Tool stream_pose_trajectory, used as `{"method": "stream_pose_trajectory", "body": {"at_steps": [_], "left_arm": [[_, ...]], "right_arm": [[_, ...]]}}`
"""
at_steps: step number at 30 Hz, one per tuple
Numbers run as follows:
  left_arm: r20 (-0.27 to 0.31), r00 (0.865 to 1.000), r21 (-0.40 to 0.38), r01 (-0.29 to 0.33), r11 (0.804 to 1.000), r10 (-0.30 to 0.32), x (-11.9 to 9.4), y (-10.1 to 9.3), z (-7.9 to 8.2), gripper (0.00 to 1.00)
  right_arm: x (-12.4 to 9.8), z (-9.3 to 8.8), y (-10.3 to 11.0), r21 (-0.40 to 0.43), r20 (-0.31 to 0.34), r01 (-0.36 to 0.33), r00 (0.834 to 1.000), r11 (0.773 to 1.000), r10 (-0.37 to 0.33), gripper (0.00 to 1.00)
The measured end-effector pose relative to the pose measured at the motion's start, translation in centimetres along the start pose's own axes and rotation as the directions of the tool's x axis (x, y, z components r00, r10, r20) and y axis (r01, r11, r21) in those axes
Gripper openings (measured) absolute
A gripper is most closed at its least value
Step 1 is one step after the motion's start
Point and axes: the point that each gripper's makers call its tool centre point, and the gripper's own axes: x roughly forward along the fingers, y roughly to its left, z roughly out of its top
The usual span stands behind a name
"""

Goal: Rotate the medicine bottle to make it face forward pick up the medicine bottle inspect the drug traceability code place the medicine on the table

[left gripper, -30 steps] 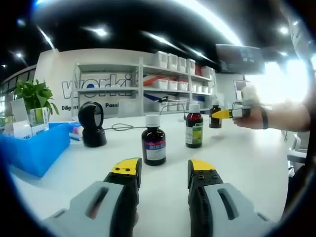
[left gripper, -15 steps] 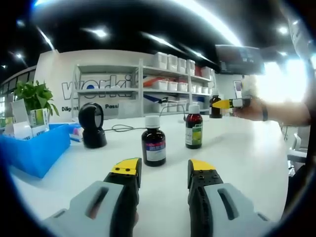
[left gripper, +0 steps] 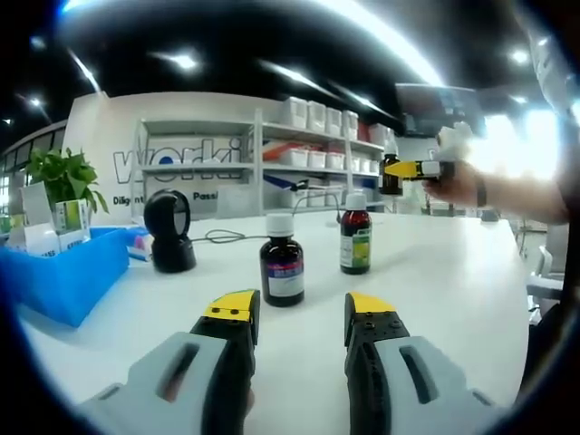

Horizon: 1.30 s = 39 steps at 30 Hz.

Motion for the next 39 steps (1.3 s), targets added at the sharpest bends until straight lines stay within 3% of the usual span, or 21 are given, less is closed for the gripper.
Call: {"method": "stream_pose_trajectory", "body": {"at_steps": [11,17,39], "left_arm": [[0.004,1.000,-0.002,0.002,1.000,-0.002,0.0,0.0,0.1,0.28],[0.006,1.000,-0.003,0.001,1.000,-0.001,-0.1,0.0,0.1,0.28],[0.006,1.000,-0.002,0.000,1.000,0.000,-0.1,0.0,0.1,0.28]], "right_arm": [[1.2,2.0,0.5,-0.013,0.035,-0.023,0.999,1.000,0.023,0.26],[2.1,3.3,0.6,0.022,0.058,-0.046,0.997,0.999,0.044,0.26],[5.7,6.5,3.2,-0.011,0.080,-0.121,0.989,0.993,0.122,0.27]]}}
